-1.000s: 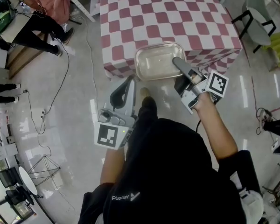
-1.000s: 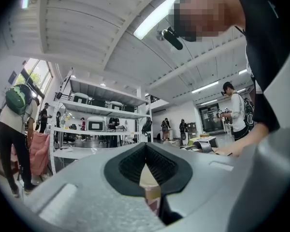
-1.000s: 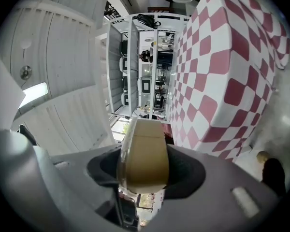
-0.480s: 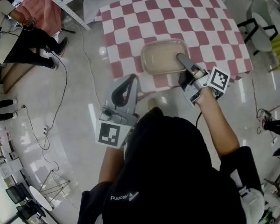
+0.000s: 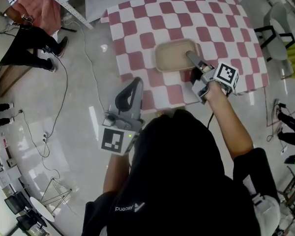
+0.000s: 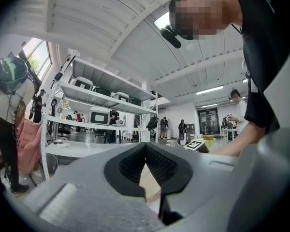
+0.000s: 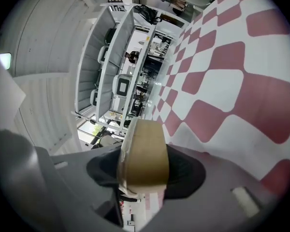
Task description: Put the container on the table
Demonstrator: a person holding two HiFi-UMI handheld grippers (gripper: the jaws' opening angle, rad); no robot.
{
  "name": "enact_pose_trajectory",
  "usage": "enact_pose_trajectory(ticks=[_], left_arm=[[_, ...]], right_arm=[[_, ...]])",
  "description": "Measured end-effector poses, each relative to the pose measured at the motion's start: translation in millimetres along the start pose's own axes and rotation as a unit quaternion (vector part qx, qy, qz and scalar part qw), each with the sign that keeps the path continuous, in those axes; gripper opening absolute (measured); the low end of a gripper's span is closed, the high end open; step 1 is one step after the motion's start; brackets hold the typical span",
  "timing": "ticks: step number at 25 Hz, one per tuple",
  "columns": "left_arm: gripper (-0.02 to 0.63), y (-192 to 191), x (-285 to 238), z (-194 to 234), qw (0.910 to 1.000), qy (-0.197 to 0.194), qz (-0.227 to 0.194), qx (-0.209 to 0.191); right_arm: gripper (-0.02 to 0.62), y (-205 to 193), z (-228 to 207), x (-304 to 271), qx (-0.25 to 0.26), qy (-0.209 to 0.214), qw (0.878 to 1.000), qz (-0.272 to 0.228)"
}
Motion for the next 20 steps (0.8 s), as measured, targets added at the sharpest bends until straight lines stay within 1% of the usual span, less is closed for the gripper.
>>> enact_pose_trajectory(ticks=[3, 6, 9, 11, 16, 20], left_arm=[[0.009, 0.5, -7.6, 4.4, 0.9999, 0.012, 0.0, 0.002], [0.009, 0.5, -15.2, 6.8, 0.9998, 0.019, -0.001, 0.003], [0.009, 0.3, -23.6, 7.1, 0.9997, 0.023, -0.003, 0.005], [0.009, 0.1, -28.3, 4.9, 0.9997, 0.023, -0.004, 0.008], [0.009, -2.1, -38.6, 1.5, 0.9997, 0.024, -0.006, 0.008], [0.009, -4.4, -46.1, -1.6, 0.9997, 0.019, -0.008, 0.01]], right_arm=[[0.215, 7.9, -11.6, -9.9, 0.003, -0.018, 1.0, 0.009], [0.215, 16.2, -19.1, -18.2, 0.007, -0.025, 1.0, 0.014], [0.216, 22.3, -19.9, -22.9, 0.025, -0.033, 0.999, 0.03], [0.221, 24.7, -20.2, -23.7, 0.049, -0.051, 0.996, 0.048], [0.301, 34.5, -20.9, -22.5, 0.134, -0.103, 0.982, 0.083], [0.334, 42.5, -25.8, -15.0, 0.184, -0.147, 0.967, 0.101]])
Point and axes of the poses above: the fingertips, and each gripper's own axes: x backward along the fingers, z to its left, y out of its top, the point moved 6 cm from there along x, backward along the fingers, and after that the axes turned 7 degrees about y, right-handed, at the moved point
